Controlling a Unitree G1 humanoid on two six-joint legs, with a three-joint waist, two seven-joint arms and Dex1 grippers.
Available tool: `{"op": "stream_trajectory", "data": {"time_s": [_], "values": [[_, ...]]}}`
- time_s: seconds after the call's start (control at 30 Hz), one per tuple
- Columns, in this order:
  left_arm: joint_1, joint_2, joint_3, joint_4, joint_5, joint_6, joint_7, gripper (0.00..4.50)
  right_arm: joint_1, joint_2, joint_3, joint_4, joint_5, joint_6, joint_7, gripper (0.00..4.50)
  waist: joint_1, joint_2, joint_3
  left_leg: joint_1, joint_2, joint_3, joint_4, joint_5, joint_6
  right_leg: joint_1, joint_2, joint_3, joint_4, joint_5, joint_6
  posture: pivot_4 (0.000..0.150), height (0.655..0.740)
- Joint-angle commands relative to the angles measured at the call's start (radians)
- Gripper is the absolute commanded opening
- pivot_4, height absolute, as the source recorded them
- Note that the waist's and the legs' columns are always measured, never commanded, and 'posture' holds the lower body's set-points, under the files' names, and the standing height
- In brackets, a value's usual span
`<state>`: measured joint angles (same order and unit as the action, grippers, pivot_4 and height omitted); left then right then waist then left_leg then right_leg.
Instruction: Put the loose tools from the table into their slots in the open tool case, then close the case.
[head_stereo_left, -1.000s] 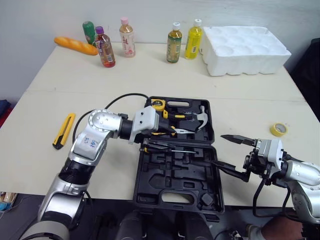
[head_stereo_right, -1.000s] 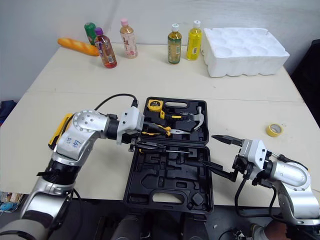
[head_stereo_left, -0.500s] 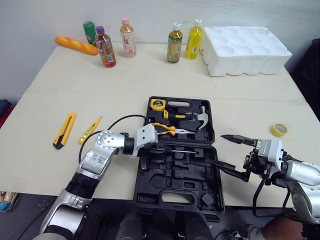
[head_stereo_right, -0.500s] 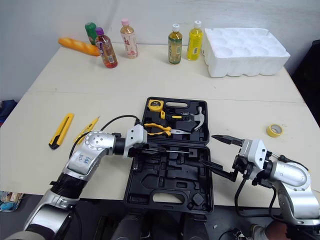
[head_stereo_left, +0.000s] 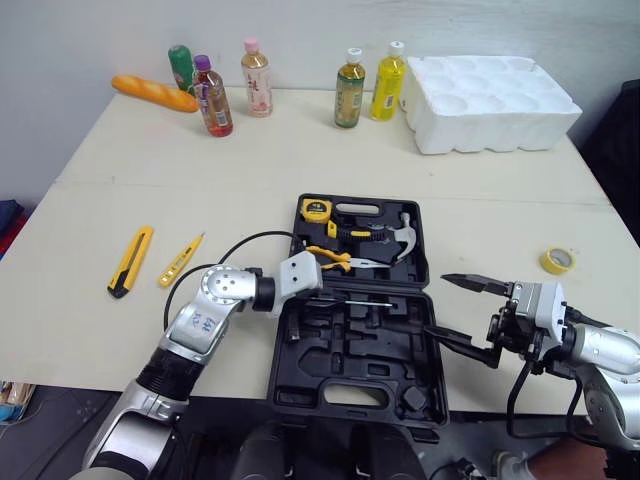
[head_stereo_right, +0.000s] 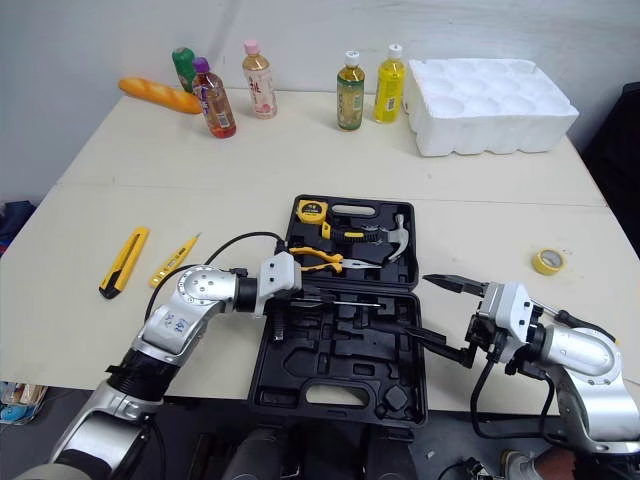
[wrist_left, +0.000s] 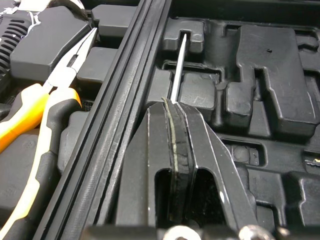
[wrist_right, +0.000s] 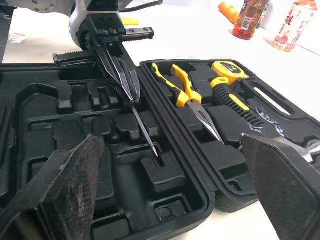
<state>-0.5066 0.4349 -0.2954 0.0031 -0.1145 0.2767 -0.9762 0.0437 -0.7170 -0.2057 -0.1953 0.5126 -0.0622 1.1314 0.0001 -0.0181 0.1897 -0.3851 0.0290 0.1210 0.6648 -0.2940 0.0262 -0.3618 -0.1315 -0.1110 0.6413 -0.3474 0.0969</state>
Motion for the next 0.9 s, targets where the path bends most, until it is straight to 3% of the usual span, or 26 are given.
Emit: {"op": "stream_trajectory", "data": {"time_s": [0.03, 0.3, 0.53, 0.77, 0.83, 0.9], "values": [[0.012, 0.025, -0.041, 0.037, 0.081, 0.048, 0.043, 0.03, 0.001, -0.013, -0.035, -0.015, 0.012, -0.010, 0.007, 4.50, 0.000, 0.000, 0.000, 0.000, 0.000, 0.000, 0.000, 0.000, 0.000, 0.001, 0.000, 0.000, 0.000, 0.000, 0.000, 0.150, 0.7400], [0.024, 0.058, -0.109, 0.048, 0.148, 0.132, 0.091, 0.03, 0.007, -0.012, -0.040, -0.009, 0.014, -0.016, 0.018, 4.50, -0.001, 0.002, -0.007, 0.017, 0.001, -0.001, -0.001, -0.008, 0.001, 0.019, 0.000, 0.000, -0.007, 0.000, 0.000, 0.150, 0.7400], [0.047, 0.057, -0.112, 0.053, 0.131, 0.166, 0.115, 0.03, 0.023, -0.008, -0.044, -0.001, 0.012, -0.026, 0.019, 4.50, -0.002, 0.011, -0.022, 0.018, 0.002, -0.001, -0.001, -0.012, 0.002, 0.022, 0.000, 0.000, -0.013, 0.001, 0.001, 0.150, 0.7400], [0.040, 0.047, -0.064, 0.038, 0.090, 0.032, 0.107, 0.03, 0.020, -0.010, -0.045, 0.018, 0.010, -0.037, 0.027, 4.50, -0.001, 0.012, -0.024, 0.018, 0.002, -0.001, -0.002, -0.013, 0.003, 0.022, 0.000, 0.000, -0.013, 0.001, 0.001, 0.150, 0.7400], [0.026, 0.066, 0.036, -0.027, -0.009, -0.066, 0.047, 0.03, 0.018, -0.027, -0.069, 0.036, 0.014, -0.044, 0.036, 4.50, -0.002, 0.012, -0.023, 0.017, 0.002, -0.001, -0.002, -0.013, 0.003, 0.021, 0.000, 0.000, -0.014, 0.001, 0.001, 0.150, 0.7400], [0.012, 0.096, 0.099, -0.034, -0.019, -0.169, 0.050, 0.03, 0.017, -0.046, -0.099, 0.059, 0.016, -0.050, 0.045, 4.50, -0.005, 0.013, -0.015, 0.015, 0.003, -0.001, -0.002, -0.013, 0.003, 0.018, 0.000, 0.000, -0.014, 0.001, 0.001, 0.150, 0.7400]]}}
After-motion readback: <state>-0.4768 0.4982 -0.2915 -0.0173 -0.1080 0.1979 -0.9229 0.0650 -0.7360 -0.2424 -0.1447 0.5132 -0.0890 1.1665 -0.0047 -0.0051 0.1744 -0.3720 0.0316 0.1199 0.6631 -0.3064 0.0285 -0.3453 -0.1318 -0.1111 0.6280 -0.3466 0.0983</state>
